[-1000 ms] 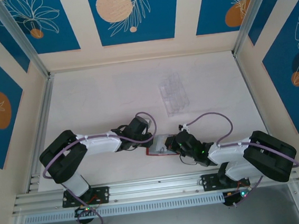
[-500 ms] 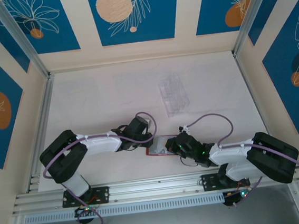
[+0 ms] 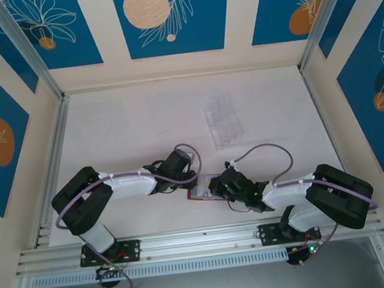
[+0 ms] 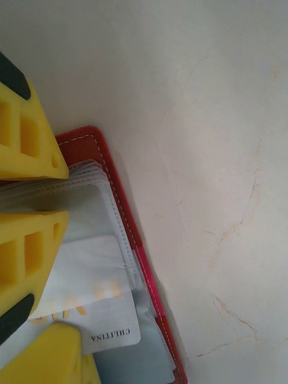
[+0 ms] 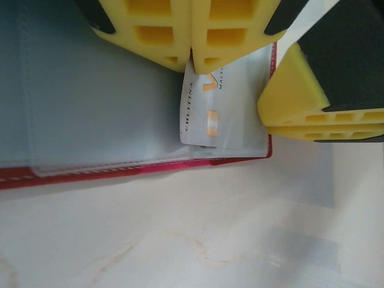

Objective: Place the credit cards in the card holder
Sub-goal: Insert the credit card into the card slot.

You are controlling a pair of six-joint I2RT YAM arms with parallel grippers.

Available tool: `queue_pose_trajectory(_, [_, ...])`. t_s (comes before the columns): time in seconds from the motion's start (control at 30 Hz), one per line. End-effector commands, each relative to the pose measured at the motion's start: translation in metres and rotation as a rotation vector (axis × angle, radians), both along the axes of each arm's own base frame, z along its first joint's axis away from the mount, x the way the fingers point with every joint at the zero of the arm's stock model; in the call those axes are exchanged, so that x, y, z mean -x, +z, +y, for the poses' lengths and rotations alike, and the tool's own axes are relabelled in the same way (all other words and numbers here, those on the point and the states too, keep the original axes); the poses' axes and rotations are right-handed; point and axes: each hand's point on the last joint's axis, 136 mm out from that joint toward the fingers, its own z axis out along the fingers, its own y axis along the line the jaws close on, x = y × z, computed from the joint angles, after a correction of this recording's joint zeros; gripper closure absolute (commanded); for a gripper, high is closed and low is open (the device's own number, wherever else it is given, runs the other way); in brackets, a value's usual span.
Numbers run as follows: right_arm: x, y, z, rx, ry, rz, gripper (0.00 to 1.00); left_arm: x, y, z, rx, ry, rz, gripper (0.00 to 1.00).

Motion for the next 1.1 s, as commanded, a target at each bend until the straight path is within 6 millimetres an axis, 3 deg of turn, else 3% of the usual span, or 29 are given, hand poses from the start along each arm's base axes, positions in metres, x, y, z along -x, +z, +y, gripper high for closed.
queue_pose_trajectory(0.0, [0.02,-0.031,-0.013,0.13,0.067,0.086,1.0,0.032,-0.049,0.032,-0.167,-0.009,0.132,0.83])
queue_pose_trajectory(0.6, [0.012,-0.039,0.016,0.065,0.182,0.11,0.99,0.028,-0.029,0.035,-0.154,0.005,0.091,0.76])
queue_pose_trajectory(0.8, [0.011,-0.02,0.015,0.094,0.241,0.095,0.8,0.026,-0.024,0.042,-0.156,0.037,0.082,0.75])
queue_pose_trajectory(1.07, [0.013,0.003,0.008,0.123,0.309,0.12,0.63,0.023,-0.005,0.044,-0.07,0.058,0.083,0.73])
